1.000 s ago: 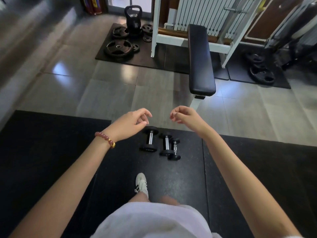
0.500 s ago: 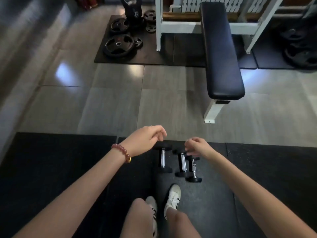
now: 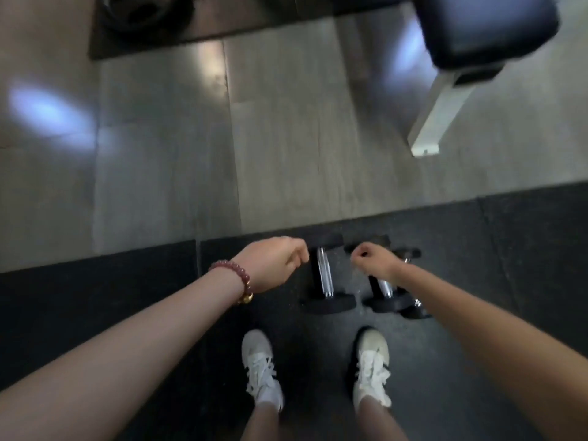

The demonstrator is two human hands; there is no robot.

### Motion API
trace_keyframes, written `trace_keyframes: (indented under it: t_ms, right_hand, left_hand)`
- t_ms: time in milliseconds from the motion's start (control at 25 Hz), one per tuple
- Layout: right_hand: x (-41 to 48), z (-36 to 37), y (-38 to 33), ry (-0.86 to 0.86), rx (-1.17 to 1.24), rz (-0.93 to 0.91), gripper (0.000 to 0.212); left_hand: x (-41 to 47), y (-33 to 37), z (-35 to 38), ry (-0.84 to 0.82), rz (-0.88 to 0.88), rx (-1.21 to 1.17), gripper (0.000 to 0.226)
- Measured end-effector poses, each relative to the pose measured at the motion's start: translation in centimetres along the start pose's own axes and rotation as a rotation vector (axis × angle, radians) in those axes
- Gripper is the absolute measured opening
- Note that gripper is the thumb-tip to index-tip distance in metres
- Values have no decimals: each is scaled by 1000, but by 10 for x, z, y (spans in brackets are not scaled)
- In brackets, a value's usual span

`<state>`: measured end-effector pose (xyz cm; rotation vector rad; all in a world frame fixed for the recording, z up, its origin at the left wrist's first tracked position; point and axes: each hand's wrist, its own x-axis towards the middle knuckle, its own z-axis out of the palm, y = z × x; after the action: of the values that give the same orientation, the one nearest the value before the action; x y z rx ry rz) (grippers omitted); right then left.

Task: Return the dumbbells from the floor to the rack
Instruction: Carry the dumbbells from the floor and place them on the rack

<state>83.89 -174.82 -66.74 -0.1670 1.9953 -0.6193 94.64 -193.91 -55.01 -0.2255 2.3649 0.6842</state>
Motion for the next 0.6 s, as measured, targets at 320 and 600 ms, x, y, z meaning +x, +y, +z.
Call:
trace_keyframes:
  t_ms: [320,600]
  right_hand:
    - [110,115,91,86,162,147,48]
    - [187,184,100,142,274,231,69]
  left_hand:
    - [132,-78,138,-90,2,132,33]
    - [190,-117,202,123,101,375,71]
